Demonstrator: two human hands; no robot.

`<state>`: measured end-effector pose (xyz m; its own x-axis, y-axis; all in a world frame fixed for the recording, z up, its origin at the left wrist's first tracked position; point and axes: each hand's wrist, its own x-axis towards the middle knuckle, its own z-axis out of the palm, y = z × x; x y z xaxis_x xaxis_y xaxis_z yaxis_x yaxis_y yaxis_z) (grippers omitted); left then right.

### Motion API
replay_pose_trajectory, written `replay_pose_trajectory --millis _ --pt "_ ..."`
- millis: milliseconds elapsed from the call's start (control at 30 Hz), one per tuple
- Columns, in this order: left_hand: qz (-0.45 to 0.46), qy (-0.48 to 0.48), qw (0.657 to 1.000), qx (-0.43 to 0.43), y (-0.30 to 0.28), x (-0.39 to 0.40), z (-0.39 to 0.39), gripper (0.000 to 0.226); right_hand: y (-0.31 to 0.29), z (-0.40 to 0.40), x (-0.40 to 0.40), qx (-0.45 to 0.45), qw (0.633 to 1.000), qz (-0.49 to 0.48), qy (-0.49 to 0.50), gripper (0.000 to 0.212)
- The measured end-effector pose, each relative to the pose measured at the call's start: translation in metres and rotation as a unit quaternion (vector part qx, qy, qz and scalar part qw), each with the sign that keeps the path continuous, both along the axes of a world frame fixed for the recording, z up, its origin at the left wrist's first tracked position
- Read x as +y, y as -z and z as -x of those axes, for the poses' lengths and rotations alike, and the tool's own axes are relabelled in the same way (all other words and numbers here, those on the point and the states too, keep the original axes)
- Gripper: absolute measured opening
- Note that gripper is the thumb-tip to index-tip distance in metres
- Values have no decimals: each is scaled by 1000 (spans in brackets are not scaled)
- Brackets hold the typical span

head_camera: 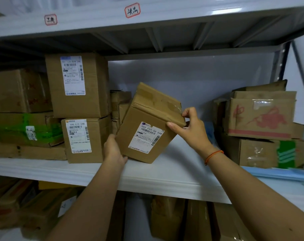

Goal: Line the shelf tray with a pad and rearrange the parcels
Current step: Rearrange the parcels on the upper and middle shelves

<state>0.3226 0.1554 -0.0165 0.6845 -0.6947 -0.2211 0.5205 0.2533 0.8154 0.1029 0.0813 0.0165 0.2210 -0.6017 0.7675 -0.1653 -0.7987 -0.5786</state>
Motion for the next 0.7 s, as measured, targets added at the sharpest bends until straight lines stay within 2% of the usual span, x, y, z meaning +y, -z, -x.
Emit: replay_pose_trajectory --millis 100,167,267,367,500,600,700 --pt "69 -36 995 56 -4 6 18 35 -3 2 15 -29 999 39 19 53" --pt "102 -79 989 75 -10 10 30 38 -12 0 29 -59 992 103 52 58" --pt "166 -141 971 96 -37 30 55 36 -35 -2 55 -106 964 231 78 59" --pt "211 -200 951 108 -70 53 74 28 -63 3 76 -140 938 311 65 56" --pt "273 -238 929 78 -116 89 99 27 -107 21 101 -199 914 351 40 53" --pt "354 -258 898 39 -149 114 120 20 -143 41 119 -255 899 354 25 50" --pt "435 -242 867 -22 -187 135 144 32 -180 64 132 -310 887 342 28 52"
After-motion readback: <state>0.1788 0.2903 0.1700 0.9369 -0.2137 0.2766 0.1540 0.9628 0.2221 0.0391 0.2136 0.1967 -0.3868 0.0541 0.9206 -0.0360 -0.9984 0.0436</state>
